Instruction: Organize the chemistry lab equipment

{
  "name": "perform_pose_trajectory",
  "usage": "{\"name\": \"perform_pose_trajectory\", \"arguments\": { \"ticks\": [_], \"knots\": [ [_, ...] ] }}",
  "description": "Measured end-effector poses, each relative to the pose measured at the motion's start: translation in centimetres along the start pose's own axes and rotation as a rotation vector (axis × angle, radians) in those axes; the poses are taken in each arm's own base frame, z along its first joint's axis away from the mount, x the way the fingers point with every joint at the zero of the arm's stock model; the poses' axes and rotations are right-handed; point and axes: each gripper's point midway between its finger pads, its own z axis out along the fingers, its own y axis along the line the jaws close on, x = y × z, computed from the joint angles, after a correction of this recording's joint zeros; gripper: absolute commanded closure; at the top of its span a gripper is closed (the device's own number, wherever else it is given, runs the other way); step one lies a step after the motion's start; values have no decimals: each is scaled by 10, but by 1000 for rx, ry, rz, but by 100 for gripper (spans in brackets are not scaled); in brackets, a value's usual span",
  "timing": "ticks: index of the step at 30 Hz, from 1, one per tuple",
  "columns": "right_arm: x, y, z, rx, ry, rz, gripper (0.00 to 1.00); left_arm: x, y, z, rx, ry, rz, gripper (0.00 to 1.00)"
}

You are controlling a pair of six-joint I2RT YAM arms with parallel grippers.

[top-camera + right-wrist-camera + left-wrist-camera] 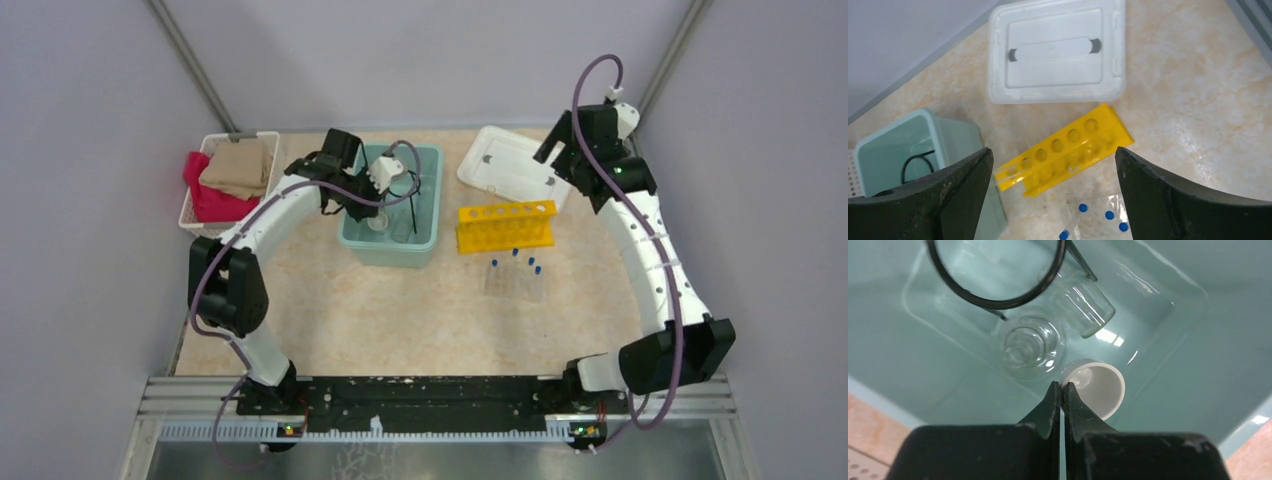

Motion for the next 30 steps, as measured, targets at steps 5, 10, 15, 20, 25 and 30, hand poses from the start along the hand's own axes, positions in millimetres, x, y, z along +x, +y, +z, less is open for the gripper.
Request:
{"name": "perform_pose_trajectory", "arguments": {
  "ticks": [5, 10, 15, 20, 25, 30],
  "knots": [
    [15, -44, 47, 132, 85, 72, 11, 27, -12, 22, 36, 51, -22, 100],
    [44, -73, 93, 219, 198, 115, 21, 43, -15, 43, 43, 68, -32, 100],
    [68, -88, 131, 271, 271, 156, 25, 50, -18, 56, 46, 61, -44, 87],
    [88, -111, 173, 364, 333, 176, 25, 55, -18, 65, 44, 63, -58, 60],
    [95, -123, 204, 408, 358, 187, 27, 54, -20, 65, 45, 57, -71, 39],
    [93, -130, 227, 418, 360, 206, 33, 39, -21, 53, 42, 11, -81, 9]
  ]
}}
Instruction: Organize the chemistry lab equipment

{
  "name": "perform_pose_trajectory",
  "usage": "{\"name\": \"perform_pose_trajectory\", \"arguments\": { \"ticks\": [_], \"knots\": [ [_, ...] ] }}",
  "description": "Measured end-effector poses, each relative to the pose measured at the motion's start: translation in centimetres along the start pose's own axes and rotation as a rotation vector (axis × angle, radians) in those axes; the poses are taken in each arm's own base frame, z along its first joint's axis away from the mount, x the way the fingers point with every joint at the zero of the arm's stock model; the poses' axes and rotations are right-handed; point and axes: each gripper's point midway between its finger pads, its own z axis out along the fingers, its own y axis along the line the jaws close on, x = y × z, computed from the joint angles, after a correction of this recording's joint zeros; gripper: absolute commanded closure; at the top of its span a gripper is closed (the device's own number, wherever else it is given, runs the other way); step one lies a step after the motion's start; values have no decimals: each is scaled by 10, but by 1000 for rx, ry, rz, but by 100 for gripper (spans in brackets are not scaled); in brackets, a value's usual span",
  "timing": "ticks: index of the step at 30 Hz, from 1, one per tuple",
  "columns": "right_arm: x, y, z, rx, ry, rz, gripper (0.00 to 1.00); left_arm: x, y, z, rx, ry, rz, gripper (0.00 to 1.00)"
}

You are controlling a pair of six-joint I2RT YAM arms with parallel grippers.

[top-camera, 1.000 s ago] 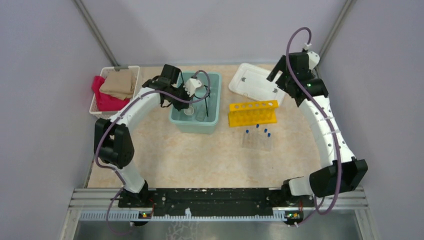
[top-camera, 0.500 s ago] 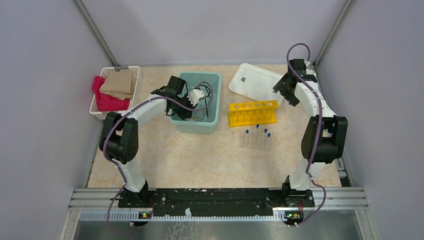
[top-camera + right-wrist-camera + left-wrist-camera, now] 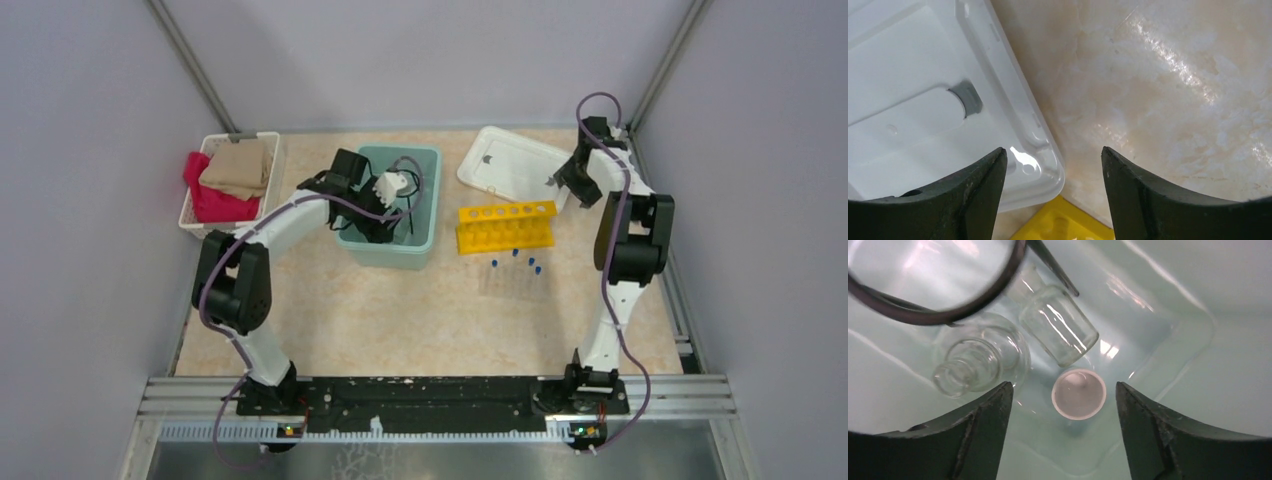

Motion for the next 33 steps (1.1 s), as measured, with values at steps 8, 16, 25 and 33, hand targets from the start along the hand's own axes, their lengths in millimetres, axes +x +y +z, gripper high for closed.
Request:
{"name": "perform_pose_trajectory", "arguments": {
  "ticks": [8, 16, 25, 33],
  "knots": [
    [-13, 6, 27, 15, -5, 9, 43, -55, 2, -56, -43, -136, 8, 1],
    [-5, 4, 47, 33, 14, -14, 56, -89, -16, -101, 19, -211, -25, 1],
    [-12, 9, 49, 11, -18, -22, 87, -109, -19, -144, -4, -280, -55, 1],
    [-11, 15, 48, -41, -27, -31, 100, -102, -3, -165, -47, -281, -125, 1]
  ]
}}
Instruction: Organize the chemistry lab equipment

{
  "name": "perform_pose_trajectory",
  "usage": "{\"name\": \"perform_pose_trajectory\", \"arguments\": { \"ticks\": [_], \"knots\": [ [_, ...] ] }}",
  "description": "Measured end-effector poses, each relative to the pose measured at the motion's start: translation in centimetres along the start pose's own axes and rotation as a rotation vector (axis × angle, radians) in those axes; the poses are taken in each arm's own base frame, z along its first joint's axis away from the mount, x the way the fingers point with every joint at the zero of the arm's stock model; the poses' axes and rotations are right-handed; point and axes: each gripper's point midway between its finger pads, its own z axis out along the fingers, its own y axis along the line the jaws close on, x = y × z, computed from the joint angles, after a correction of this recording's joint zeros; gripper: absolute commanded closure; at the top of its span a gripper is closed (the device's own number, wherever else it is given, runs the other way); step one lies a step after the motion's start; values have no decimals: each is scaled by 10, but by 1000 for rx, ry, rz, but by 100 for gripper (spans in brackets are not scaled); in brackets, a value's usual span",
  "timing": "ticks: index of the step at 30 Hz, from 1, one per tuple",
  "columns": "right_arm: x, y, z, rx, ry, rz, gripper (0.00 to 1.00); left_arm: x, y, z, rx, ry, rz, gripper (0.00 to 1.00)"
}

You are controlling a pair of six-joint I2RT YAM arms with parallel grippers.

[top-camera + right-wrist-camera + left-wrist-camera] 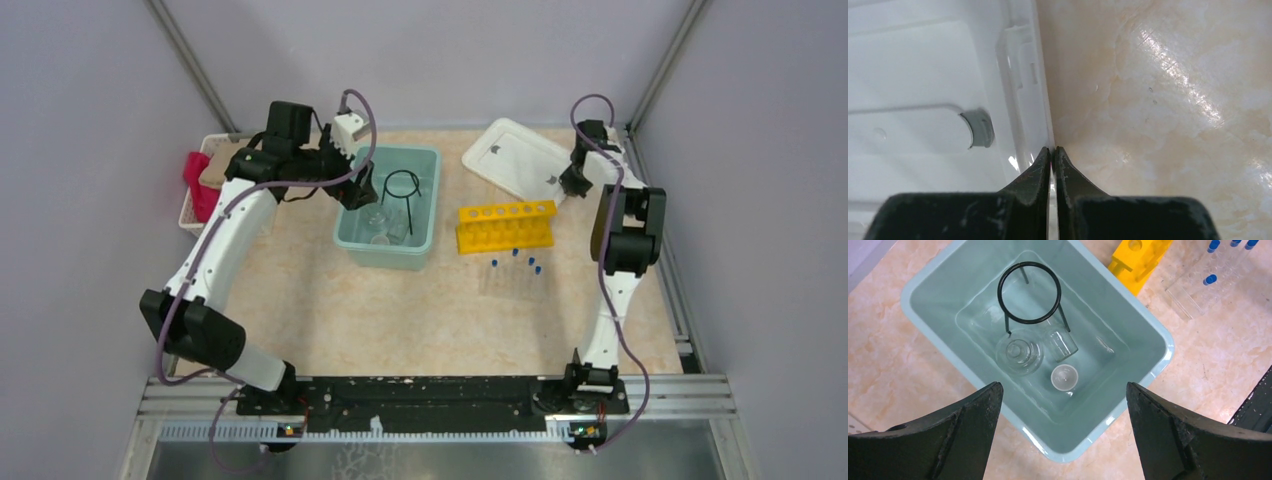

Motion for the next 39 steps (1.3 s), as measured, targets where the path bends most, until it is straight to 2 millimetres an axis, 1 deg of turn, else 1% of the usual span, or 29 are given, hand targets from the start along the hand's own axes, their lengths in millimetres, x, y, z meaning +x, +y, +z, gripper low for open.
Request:
{"name": "perform_pose_trajectory", "arguments": {
  "ticks": [2, 4, 6, 9, 13, 16, 18, 22, 26, 30, 31, 33, 34, 35, 36, 37, 39],
  "knots": [
    [1, 0, -5, -10, 0, 1, 100, 1, 3, -4, -12, 0, -13, 1],
    [-3, 3, -15, -28, -15, 5, 100, 0, 6, -9, -26, -7, -18, 1],
    [-12, 9, -31, -56, -42, 9, 100, -3, 5, -16, -36, -21, -12, 1],
    [-37, 22, -66, -125, -115, 28, 100, -8, 3, -24, -46, -40, 0, 1],
    [-68, 37, -123, -228, -218, 53, 100, -12, 2, -31, -52, -55, 37, 1],
    [-80, 43, -156, -287, -265, 65, 100, -11, -1, -35, -51, -68, 89, 1],
    [-85, 46, -174, -323, -282, 69, 100, -9, -5, -41, -49, -83, 135, 1],
    [-87, 52, -208, -405, -300, 77, 100, -10, -11, -53, -58, -116, 231, 1],
    [-84, 59, -244, -481, -316, 71, 100, -17, -5, -58, -91, -136, 327, 1],
    [-81, 66, -286, -555, -365, 52, 100, -19, 1, -59, -121, -134, 361, 1],
    [-79, 68, -301, -575, -389, 38, 100, -21, 1, -60, -122, -135, 355, 1],
    [-75, 74, -328, -619, -429, 13, 100, -27, 0, -63, -121, -147, 334, 1],
    [-72, 78, -345, -649, -456, -5, 100, -33, -1, -65, -120, -158, 323, 1],
    [-70, 80, -357, -670, -475, -17, 100, -40, -1, -68, -121, -174, 317, 1],
    [-66, 85, -379, -709, -512, -44, 100, -45, -2, -71, -122, -189, 312, 1],
    [-66, 85, -385, -719, -526, -49, 100, -52, -3, -75, -123, -207, 303, 1],
    [-60, 91, -409, -754, -582, -97, 100, -63, -6, -82, -124, -234, 296, 1]
  ]
}}
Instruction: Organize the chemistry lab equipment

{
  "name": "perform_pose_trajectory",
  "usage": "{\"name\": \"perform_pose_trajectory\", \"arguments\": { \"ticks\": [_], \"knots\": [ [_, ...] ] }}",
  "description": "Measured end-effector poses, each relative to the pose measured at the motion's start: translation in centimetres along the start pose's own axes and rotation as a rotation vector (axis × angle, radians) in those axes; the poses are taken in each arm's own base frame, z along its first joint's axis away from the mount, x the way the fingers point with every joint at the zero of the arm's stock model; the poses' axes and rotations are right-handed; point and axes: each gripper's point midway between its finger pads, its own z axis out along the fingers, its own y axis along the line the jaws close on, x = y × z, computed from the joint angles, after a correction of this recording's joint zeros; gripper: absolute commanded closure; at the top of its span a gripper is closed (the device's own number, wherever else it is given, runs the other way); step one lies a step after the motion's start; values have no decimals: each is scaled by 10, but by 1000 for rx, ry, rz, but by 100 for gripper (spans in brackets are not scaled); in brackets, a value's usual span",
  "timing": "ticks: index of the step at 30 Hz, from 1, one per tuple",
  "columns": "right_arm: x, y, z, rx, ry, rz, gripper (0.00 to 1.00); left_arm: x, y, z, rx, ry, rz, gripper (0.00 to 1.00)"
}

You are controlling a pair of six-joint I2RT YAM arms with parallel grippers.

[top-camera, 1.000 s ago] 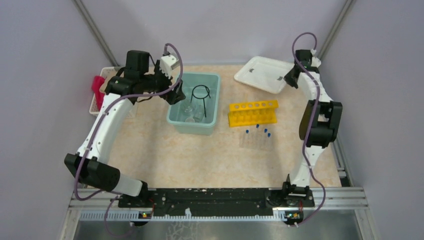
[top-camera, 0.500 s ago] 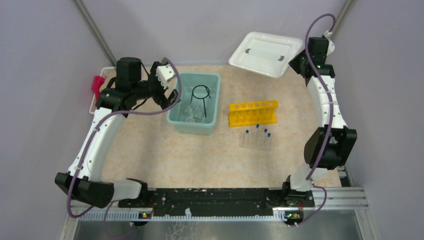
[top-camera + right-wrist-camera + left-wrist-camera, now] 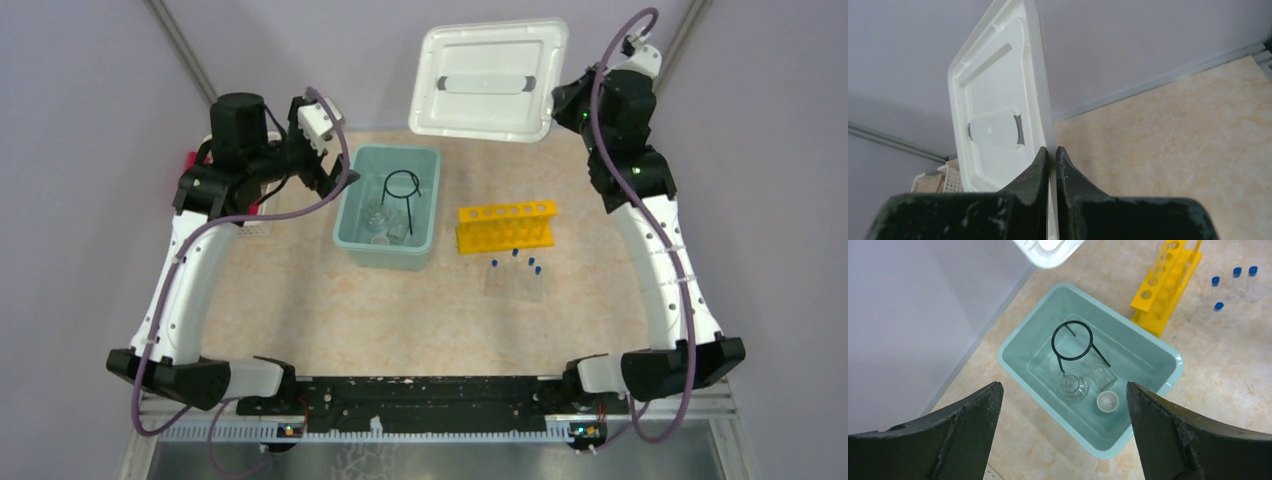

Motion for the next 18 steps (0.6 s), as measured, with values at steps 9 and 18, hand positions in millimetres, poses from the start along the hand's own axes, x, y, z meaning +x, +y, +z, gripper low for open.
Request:
{"name": "perform_pose_trajectory", "arguments": {
  "ticks": [9, 18],
  "knots": [
    [13, 97, -44, -230, -64, -261, 100, -26, 6, -15, -30, -47, 11, 1],
    [27, 139, -80, -426, -61, -395, 100, -70, 19, -38, -74, -135, 169, 1]
  ]
}}
